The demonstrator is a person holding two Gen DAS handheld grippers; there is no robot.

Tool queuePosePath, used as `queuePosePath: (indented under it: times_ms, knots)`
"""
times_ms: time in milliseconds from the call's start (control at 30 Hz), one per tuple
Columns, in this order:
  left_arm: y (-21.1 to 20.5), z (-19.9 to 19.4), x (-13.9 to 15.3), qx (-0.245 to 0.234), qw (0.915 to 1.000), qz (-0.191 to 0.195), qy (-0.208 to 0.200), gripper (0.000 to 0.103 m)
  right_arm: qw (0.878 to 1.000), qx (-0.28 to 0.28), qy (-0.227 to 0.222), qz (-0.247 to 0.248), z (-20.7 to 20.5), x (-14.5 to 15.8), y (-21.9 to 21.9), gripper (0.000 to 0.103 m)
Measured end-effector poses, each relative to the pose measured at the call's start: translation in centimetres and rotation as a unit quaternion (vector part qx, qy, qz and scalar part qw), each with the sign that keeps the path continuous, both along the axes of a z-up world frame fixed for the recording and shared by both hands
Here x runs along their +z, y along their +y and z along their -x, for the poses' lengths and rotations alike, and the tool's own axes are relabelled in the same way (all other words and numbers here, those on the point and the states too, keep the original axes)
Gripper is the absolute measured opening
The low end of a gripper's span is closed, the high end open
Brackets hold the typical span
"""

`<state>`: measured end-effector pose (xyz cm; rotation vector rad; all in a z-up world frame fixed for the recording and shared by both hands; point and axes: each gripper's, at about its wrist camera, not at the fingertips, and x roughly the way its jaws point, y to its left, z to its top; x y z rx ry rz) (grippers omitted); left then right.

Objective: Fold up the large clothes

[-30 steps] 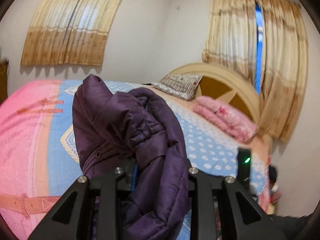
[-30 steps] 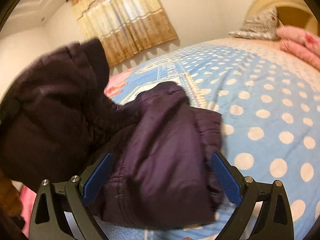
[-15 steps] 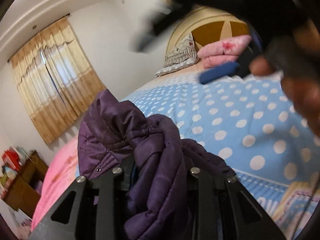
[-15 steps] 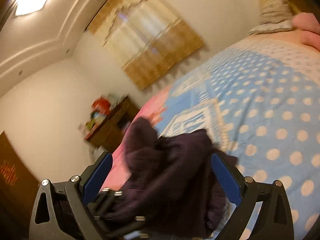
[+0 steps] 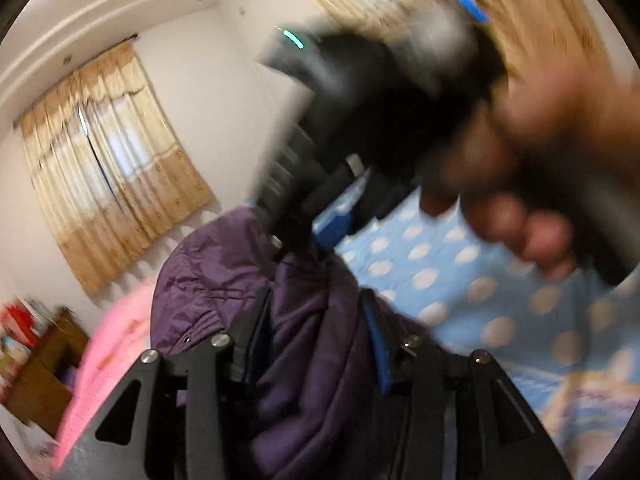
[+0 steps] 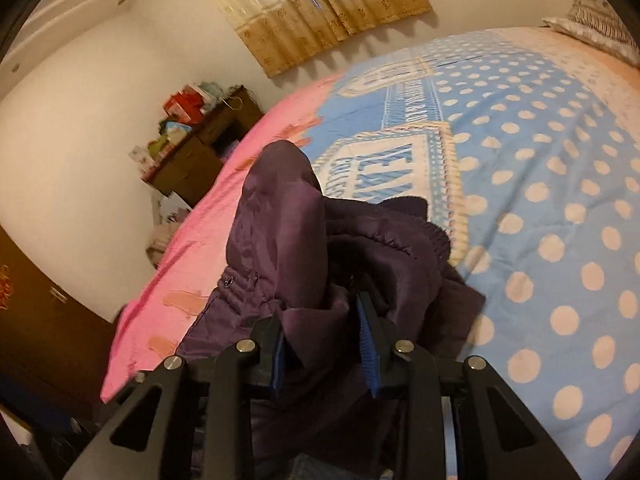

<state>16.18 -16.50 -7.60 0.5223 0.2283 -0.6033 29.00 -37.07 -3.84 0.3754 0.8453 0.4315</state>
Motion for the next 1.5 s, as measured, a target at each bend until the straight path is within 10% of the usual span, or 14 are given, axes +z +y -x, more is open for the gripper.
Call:
queuePosePath:
  times_ms: [200,400,600,800,1033,1200,1300,1500]
  knots:
    - [5.9,2.4,5.0,0.001,0.9935,0.11,0.027,0.087,1.0,-0.028,0.005,0.009,0.2,-2.0,-0.9,0.031]
    - [9.6,-7.2,2.0,0.119,0.9738,0.129,0.144,0.086,0.998,-0.056,0.001,0.01,1.2,-3.6,-1.1,0.031]
    - [7.7,-8.0,-0.6,0.106,0.9624,0.151,0.199,0.087,0.985,-0.165,-0.016,0.057,3.4,-0.4,-0.6,0.045]
    - [6.6,-9.2,-1.0,0.117,0.9629,0.14,0.199,0.088,0.971,-0.181,-0.124,-0.098,5.7,6.9,2.5,0.079]
    - [9.6,-9.5,-0.4,0.113,0.9472,0.191,0.232,0.091,0.972,-0.19,-0.078,-0.111,0.9,0.5,3.3,0.076]
    - [12.9,-9.9,1.4,0.177,0.9378,0.236,0.182,0.103,0.978,-0.197,-0.068,0.02,0.2,-2.1,3.5,0.076]
    - [11.1,-12.1,2.2,0.216,0.9426,0.181,0.179,0.103,0.972,-0.192,-0.079,0.112,-0.1,-3.1,4.4,0.076]
    - [7.5,-15.3,-0.8,0.242,0.9362,0.108,0.231,0.103,0.974,-0.178,-0.057,0.132,-1.6,-6.3,3.0,0.076]
